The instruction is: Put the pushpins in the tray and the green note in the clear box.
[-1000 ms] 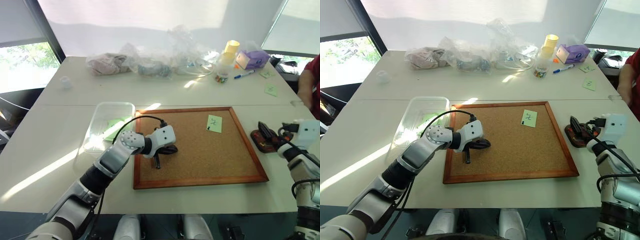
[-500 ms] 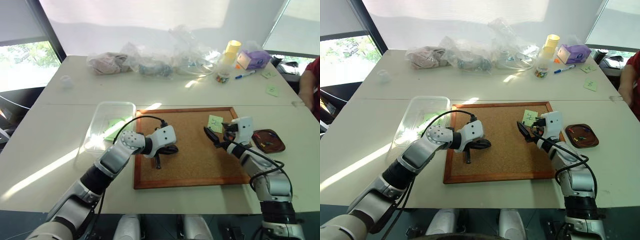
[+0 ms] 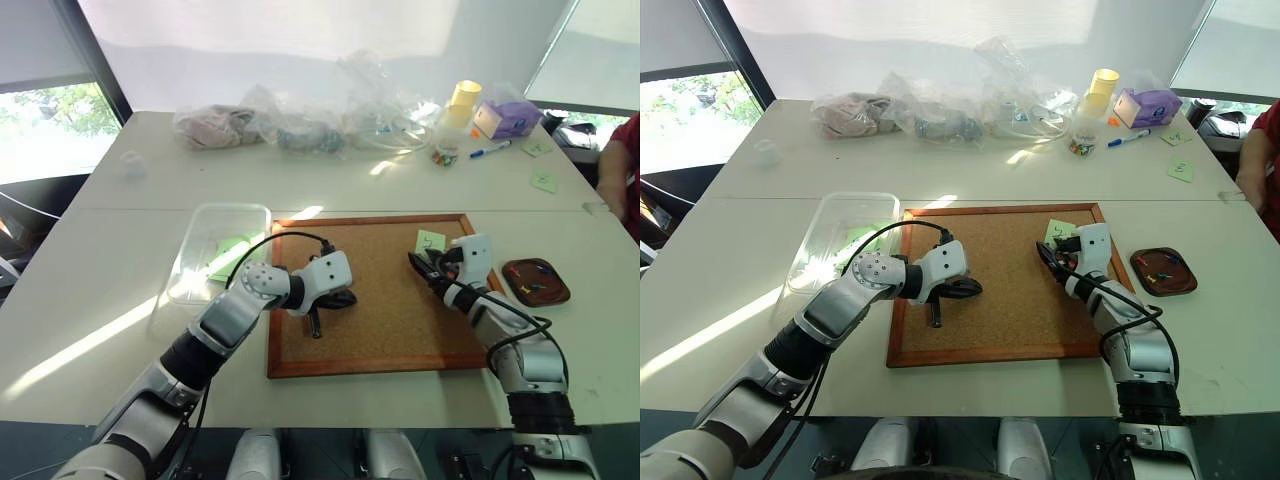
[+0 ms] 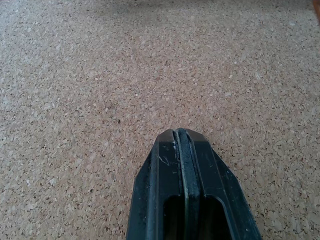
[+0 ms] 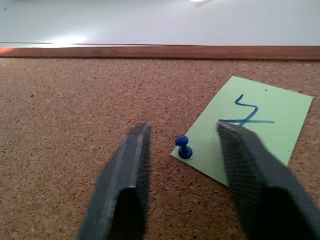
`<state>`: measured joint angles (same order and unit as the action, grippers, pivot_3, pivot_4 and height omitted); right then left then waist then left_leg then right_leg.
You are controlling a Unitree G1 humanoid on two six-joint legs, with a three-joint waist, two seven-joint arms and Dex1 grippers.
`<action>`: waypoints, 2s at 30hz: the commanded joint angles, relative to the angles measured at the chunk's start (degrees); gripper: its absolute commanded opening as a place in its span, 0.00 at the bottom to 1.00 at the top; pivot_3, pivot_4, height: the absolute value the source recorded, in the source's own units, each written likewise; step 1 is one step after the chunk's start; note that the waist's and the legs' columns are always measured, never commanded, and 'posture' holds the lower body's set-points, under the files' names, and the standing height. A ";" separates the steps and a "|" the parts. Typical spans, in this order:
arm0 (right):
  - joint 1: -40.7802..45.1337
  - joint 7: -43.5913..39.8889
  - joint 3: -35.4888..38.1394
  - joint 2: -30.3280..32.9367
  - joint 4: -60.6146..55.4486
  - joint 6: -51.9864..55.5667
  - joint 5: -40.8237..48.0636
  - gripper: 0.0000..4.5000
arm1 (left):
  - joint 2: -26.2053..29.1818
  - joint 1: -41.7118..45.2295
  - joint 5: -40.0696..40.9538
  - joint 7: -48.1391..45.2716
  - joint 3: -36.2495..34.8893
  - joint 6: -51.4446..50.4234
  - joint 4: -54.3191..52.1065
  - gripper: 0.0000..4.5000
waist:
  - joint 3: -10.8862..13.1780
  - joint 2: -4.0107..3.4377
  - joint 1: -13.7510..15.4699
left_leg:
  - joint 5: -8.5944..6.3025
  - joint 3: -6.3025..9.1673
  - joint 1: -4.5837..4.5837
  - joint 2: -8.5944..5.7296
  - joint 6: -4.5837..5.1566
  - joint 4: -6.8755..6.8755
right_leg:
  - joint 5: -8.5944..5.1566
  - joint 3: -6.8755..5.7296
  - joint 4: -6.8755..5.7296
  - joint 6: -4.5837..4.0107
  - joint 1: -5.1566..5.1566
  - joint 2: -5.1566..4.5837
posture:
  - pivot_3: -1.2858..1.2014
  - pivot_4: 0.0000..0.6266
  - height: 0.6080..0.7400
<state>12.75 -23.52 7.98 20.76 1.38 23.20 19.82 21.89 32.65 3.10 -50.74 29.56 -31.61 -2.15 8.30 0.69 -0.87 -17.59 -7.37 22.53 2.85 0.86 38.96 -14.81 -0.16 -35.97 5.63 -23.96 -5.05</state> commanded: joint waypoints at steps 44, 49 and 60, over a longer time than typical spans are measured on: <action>-5.54 -2.63 7.27 7.44 -22.16 -1.39 4.00 0.00 | -12.74 15.29 29.77 -1.72 -27.43 -19.21 11.54 0.99 | 0.22 0.00 0.24 | 0.06 0.05 0.93 -0.26 0.11 0.20 | 0.09 -0.11 -0.03 0.35 -0.73 0.23 | 0.52 0.24 0.98; -6.88 -2.51 9.02 9.92 -30.10 2.83 6.86 0.00 | -20.49 28.73 32.80 6.23 -35.59 -25.90 34.62 0.99 | 0.61 0.47 0.36 | 0.07 0.24 0.92 -0.35 0.09 0.23 | 0.13 -0.15 0.03 0.45 -0.65 0.34 | 0.52 0.24 0.98; -7.66 0.27 7.53 9.54 -39.55 8.29 9.39 0.00 | -27.86 40.61 32.57 1.79 -41.94 -16.45 57.96 0.99 | 0.71 0.56 0.27 | 0.07 0.37 0.94 -0.35 0.09 0.11 | 0.13 -0.24 0.15 0.45 -0.63 0.39 | 0.52 0.24 0.98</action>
<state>4.94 -23.79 15.22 30.33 -35.44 31.63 28.46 -5.41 71.00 35.12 -47.55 -11.20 -49.76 55.42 9.01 1.24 -0.61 -17.53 -6.99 23.48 2.50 0.94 39.08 -14.68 -0.41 -35.83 6.07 -24.59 -4.67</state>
